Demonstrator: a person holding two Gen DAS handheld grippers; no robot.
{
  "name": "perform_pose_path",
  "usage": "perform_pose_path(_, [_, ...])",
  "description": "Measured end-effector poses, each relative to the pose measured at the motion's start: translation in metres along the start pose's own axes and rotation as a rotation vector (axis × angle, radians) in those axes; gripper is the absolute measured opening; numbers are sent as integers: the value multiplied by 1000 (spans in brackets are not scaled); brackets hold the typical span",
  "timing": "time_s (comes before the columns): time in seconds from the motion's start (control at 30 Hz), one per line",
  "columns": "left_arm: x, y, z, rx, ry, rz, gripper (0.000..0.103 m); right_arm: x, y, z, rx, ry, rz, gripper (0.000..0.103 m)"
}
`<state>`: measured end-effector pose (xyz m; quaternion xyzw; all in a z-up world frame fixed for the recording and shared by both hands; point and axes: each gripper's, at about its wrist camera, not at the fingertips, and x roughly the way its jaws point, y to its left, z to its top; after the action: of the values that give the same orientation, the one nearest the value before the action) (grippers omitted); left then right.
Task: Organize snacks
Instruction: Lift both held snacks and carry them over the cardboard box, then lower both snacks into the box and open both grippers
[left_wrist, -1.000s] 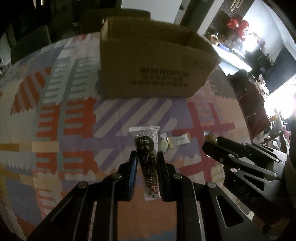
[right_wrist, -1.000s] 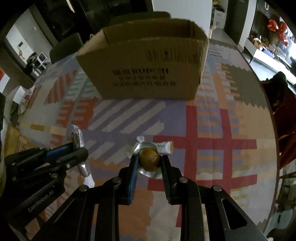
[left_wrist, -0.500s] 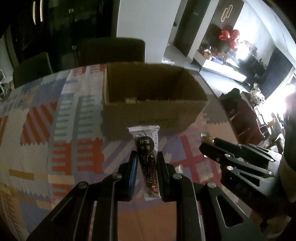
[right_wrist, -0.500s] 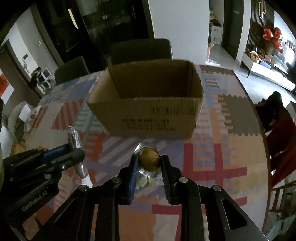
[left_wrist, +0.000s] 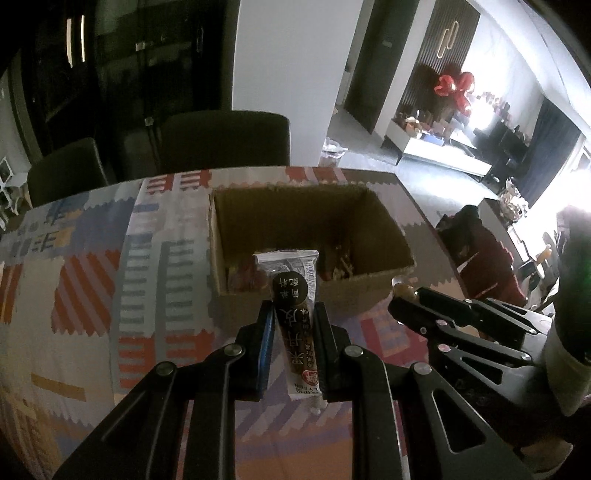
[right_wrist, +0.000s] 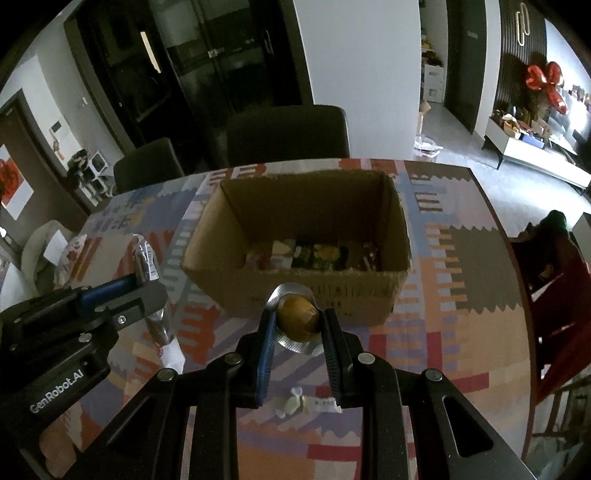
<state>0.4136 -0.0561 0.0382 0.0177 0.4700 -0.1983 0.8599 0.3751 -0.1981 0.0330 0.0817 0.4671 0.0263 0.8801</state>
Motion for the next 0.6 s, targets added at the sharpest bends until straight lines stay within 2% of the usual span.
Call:
perform_pose_path(0.27, [5, 2, 30, -14, -25, -13, 21, 8, -6, 29, 1, -22, 4, 26])
perform_pose_path(0.6, [27, 6, 59, -20, -36, -6, 21, 27, -10, 49, 1, -6, -6, 26])
